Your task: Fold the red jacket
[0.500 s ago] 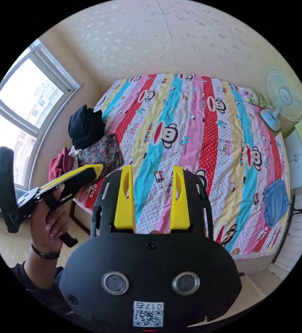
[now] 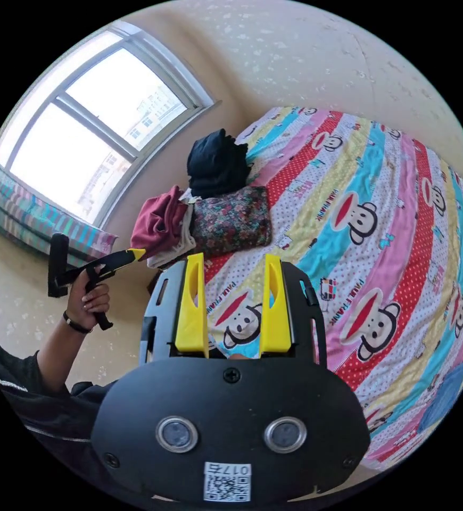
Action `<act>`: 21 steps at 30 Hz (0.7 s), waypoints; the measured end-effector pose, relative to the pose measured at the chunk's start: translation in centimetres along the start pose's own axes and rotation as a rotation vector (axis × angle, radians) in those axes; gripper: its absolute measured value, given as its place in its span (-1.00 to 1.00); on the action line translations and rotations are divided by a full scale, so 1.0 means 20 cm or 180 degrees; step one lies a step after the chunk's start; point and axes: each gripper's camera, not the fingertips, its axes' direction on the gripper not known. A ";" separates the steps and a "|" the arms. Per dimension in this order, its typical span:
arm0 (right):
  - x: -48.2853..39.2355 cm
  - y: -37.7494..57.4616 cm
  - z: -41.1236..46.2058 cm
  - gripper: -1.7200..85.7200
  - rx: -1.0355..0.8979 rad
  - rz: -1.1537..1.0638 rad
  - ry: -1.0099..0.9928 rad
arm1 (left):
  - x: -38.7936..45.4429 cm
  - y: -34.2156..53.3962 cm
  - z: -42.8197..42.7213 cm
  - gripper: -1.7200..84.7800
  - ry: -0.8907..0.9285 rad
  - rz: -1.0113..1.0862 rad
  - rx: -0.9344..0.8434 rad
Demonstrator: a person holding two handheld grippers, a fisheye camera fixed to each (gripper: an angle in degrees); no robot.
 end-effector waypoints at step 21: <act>-1.18 -0.87 1.73 -0.63 -0.1137 -0.0821 0.0194 | -1.59 0.12 0.36 -0.73 -0.0532 -0.0466 -0.0432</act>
